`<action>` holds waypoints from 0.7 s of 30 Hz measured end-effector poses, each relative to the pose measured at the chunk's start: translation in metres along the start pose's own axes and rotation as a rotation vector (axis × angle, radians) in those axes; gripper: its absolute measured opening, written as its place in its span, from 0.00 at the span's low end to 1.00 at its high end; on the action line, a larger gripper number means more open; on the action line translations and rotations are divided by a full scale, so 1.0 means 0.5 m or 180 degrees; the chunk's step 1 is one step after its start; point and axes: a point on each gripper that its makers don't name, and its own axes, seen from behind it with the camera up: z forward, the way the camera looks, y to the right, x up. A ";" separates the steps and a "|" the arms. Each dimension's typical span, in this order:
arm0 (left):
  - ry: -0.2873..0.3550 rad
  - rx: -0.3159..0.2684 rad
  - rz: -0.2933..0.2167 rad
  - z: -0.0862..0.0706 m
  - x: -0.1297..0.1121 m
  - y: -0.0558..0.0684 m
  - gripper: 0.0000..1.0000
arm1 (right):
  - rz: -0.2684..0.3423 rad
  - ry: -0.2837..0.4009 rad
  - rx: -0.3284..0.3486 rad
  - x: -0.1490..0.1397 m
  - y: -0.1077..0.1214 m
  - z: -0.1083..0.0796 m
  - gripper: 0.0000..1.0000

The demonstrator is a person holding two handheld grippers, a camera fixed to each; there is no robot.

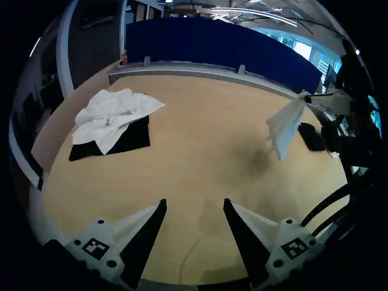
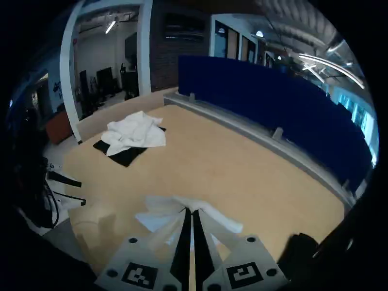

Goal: Fold towel

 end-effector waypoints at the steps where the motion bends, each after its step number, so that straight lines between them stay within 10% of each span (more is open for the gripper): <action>1: 0.0011 -0.0006 0.0000 0.000 0.003 0.002 0.87 | -0.0021 0.0021 -0.0016 0.011 0.008 -0.008 0.03; 21: 0.0067 -0.0053 0.0059 0.004 0.033 0.037 0.87 | 0.0007 0.0129 -0.0325 0.056 0.183 -0.075 0.03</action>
